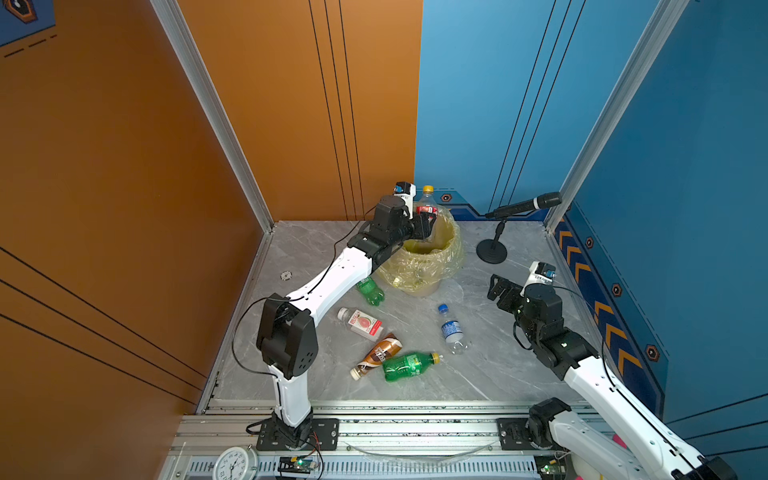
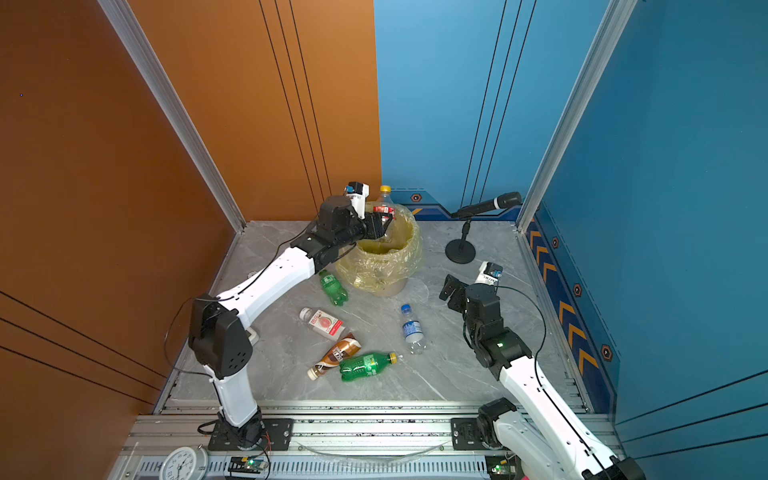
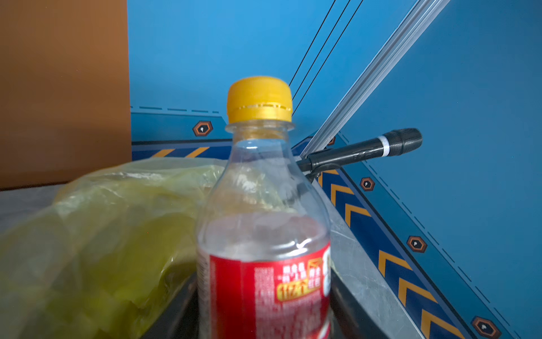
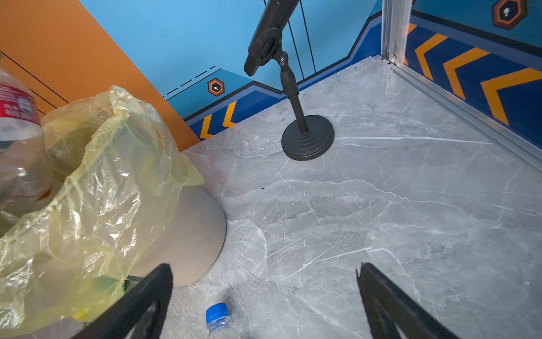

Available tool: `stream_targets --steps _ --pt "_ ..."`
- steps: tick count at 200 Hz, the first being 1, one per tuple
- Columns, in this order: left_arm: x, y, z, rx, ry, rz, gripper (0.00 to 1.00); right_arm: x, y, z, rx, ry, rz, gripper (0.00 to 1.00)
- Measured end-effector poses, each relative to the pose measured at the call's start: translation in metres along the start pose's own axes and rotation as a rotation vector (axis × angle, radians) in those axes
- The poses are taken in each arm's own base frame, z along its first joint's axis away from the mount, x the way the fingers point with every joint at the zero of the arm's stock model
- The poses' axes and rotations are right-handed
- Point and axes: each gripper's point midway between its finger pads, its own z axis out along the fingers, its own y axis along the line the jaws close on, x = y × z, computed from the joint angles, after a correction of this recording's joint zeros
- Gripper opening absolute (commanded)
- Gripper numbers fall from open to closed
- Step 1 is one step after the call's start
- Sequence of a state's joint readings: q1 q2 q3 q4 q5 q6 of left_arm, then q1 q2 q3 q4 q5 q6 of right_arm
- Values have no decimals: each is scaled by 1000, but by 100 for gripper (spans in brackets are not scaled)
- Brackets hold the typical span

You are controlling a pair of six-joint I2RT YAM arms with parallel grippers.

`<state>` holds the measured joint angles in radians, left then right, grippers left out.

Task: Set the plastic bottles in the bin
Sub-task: 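Carry the red-labelled bottle over the bin with the left gripper and release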

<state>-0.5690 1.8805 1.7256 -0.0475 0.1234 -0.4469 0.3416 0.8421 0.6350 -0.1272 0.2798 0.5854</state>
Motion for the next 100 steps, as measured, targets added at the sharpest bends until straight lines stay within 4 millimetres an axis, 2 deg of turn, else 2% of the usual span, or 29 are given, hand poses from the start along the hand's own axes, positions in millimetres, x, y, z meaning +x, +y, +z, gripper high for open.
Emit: stream_targets --steps 28,76,82,100 --pt "16 3 7 -6 49 -2 57 3 -7 1 12 11 6 100" --pt "14 0 6 0 47 4 60 4 -9 2 9 21 21 100" --pt "14 0 6 0 47 3 63 4 -9 2 9 21 22 100" --pt "15 0 6 0 49 13 82 4 -9 2 7 23 26 100"
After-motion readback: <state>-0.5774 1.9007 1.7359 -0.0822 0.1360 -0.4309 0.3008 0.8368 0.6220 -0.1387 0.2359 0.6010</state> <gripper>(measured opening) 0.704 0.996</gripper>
